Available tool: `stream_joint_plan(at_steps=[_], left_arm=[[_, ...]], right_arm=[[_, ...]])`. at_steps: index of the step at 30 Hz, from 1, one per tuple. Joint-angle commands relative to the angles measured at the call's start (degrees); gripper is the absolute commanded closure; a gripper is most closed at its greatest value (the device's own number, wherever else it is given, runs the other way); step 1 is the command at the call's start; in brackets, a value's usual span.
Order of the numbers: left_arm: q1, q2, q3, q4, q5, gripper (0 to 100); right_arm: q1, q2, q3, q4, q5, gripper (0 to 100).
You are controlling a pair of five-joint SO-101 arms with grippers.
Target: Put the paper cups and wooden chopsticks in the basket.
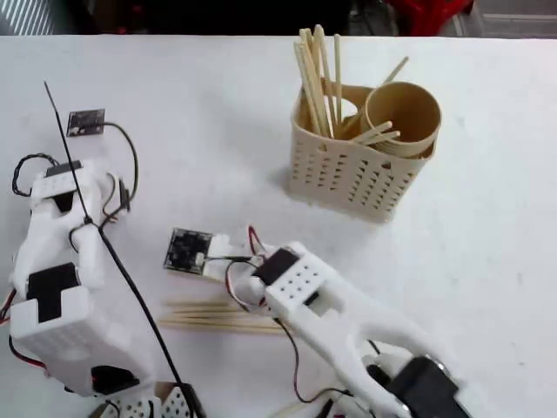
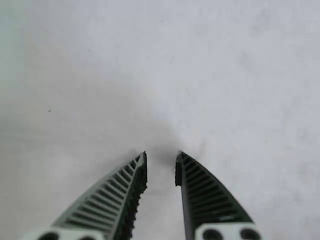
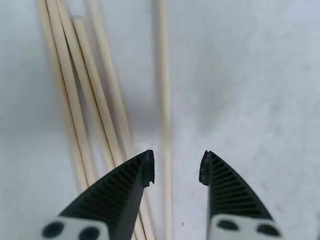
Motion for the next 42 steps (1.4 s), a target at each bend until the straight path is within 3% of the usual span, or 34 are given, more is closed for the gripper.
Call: stream_joint_plan(at_steps=[1, 7, 11, 18, 28, 33, 37, 42], left_arm=[[0.6, -1.1, -0.3, -1.1, 0.4, 89], [0.6, -1.1, -0.2, -1.1, 0.4, 89], [0.6, -1.1, -0.2, -1.1, 0.4, 89], [0.6, -1.1, -0.2, -1.1, 0.4, 89], [0.6, -1.1, -0.2, -1.1, 0.4, 89], [0.6, -1.1, -0.2, -1.1, 0.4, 89], [0.6, -1.1, -0.2, -1.1, 0.4, 89], [0.6, -1.1, -0.1, -1.1, 0.4, 89]], right_arm=[[0.2, 3.6, -0.1, -3.5, 1.2, 83.7], [0.3, 7.9, -0.8, -5.4, 1.3, 84.6], [0.3, 8.1, -1.0, -5.4, 1.1, 98.5], [0.4, 5.3, -1.1, -2.1, 1.1, 98.2], [9.6, -21.8, -2.6, 8.0, -3.7, 98.2], [11.8, -36.7, -13.2, 12.7, -3.8, 98.2], [12.4, -41.7, -25.5, 8.3, -3.9, 98.2], [12.7, -38.7, -29.3, -13.1, -3.6, 98.1]])
